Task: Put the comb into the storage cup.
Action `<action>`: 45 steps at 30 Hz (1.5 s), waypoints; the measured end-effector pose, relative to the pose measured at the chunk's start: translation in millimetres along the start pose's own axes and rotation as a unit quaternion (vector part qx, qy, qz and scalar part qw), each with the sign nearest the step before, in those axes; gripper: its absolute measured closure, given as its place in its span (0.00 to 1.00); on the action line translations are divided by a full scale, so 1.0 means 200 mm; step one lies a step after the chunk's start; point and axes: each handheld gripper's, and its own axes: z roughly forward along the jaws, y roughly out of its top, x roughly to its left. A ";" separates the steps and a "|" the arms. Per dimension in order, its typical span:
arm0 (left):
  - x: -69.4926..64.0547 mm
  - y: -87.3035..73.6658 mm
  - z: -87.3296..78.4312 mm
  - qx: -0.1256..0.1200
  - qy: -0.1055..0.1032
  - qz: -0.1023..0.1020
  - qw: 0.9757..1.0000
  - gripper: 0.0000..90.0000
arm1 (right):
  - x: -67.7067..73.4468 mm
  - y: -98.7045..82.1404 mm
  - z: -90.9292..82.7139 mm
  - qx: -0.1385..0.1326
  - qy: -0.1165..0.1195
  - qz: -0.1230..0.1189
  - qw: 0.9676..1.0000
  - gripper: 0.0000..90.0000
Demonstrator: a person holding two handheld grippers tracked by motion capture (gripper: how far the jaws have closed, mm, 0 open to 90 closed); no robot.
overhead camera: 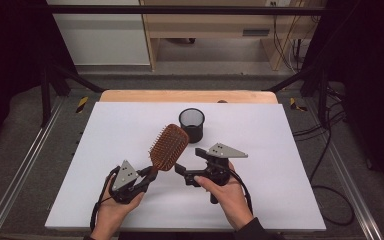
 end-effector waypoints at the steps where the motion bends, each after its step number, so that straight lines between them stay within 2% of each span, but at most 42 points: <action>1: 0.00 0.00 0.00 0.000 0.000 0.000 1.000 0.80 | 0.00 0.00 0.00 0.000 0.000 0.000 1.000 0.08; 13: -0.01 0.00 0.00 -0.001 -0.001 0.001 1.000 0.80 | 0.01 0.00 0.02 0.000 0.003 0.004 1.000 0.09; 24: -0.02 0.01 -0.01 -0.010 0.000 0.000 1.000 0.80 | 0.03 0.00 0.03 -0.013 0.003 0.011 1.000 0.10; 45: -0.06 0.02 -0.01 -0.022 -0.006 0.012 1.000 0.80 | 0.06 0.03 0.07 -0.030 0.012 0.026 0.999 0.14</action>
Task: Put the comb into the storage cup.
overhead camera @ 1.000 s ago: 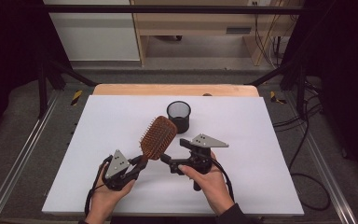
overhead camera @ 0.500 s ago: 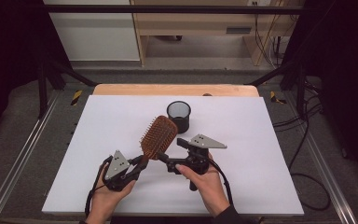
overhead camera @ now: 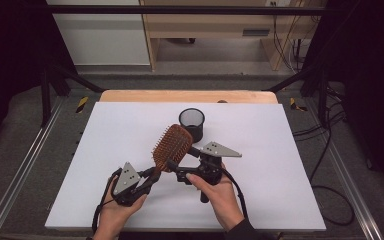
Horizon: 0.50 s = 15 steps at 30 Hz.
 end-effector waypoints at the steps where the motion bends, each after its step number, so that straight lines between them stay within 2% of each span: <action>1: 0.00 0.00 0.00 -0.002 -0.001 0.000 1.000 0.80 | 0.00 0.00 0.00 0.000 0.001 0.002 1.000 0.14; 15: -0.03 0.01 0.00 -0.011 -0.005 0.009 1.000 0.80 | -0.01 0.08 0.03 -0.007 0.007 0.008 1.000 0.22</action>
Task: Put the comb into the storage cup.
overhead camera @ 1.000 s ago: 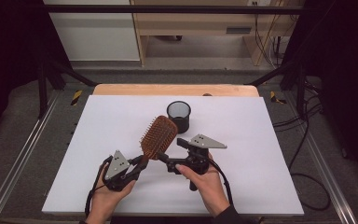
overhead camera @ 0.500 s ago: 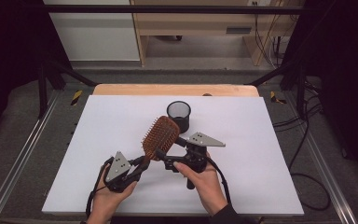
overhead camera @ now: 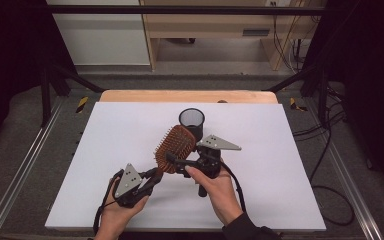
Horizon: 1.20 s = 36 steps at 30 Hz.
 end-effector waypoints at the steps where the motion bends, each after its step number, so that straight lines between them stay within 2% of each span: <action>1: 0.00 0.00 0.00 -0.001 0.000 0.001 1.000 0.80 | 0.00 0.00 0.00 -0.001 0.001 0.000 1.000 0.23; 14: -0.01 0.01 -0.01 -0.010 -0.007 0.006 1.000 0.80 | -0.01 0.03 0.00 -0.008 0.014 0.015 1.000 0.36; 29: -0.01 0.01 -0.01 -0.021 -0.010 -0.001 1.000 0.80 | -0.01 0.03 0.00 -0.017 0.027 0.031 0.999 0.40; 36: -0.01 0.01 -0.02 -0.022 -0.009 0.000 1.000 0.80 | 0.00 0.02 0.01 -0.016 0.031 0.031 0.999 0.41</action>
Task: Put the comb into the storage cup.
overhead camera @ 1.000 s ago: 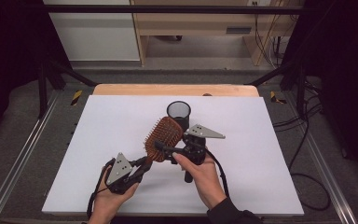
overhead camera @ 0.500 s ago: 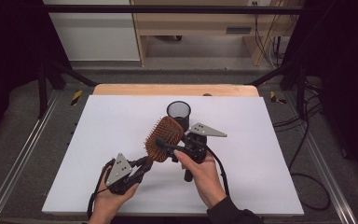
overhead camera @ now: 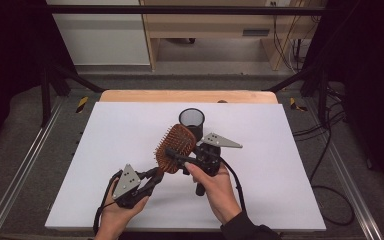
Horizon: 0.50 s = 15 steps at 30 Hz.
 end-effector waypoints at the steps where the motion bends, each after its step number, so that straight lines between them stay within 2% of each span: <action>1: 0.00 0.00 0.00 0.000 0.001 0.001 1.000 0.80 | 0.00 0.00 0.00 0.000 0.002 0.002 1.000 0.42; 9: 0.00 -0.01 0.01 -0.003 -0.007 -0.007 1.000 0.80 | 0.03 0.00 -0.02 -0.008 0.018 0.001 1.000 0.52; 15: 0.00 -0.01 0.01 -0.008 -0.005 -0.012 1.000 0.80 | 0.06 0.01 -0.02 -0.013 0.014 0.000 1.000 0.56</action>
